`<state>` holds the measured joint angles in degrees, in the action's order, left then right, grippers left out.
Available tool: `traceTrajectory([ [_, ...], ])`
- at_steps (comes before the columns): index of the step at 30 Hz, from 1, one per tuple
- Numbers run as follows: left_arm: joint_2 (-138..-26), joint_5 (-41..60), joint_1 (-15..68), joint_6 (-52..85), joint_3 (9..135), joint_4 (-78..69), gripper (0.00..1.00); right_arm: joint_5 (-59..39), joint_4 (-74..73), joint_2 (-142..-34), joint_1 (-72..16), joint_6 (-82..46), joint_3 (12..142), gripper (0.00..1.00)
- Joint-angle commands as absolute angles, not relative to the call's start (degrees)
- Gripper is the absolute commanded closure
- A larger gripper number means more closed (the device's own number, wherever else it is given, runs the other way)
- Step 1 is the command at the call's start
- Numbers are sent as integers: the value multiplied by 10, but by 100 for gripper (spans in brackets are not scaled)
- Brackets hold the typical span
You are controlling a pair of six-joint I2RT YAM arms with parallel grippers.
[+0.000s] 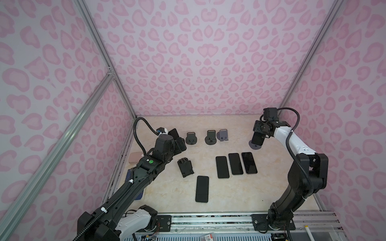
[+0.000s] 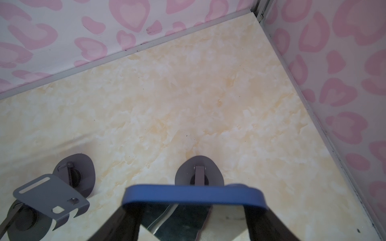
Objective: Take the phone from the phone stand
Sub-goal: 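Carry the blue-edged phone toward the robot with the right gripper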
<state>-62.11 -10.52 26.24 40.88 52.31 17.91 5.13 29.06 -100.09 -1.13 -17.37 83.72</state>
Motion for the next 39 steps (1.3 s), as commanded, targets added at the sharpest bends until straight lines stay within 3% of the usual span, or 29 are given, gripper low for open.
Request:
traceTrajectory([
  [1,-613,-111,262,408,526,162,4,62,286,-990,-15,-170,835,33],
  [18,-586,-88,262,423,507,164,4,70,321,-838,-104,-188,752,33],
  [39,-495,-84,262,448,423,162,4,96,444,-716,-366,-341,621,34],
])
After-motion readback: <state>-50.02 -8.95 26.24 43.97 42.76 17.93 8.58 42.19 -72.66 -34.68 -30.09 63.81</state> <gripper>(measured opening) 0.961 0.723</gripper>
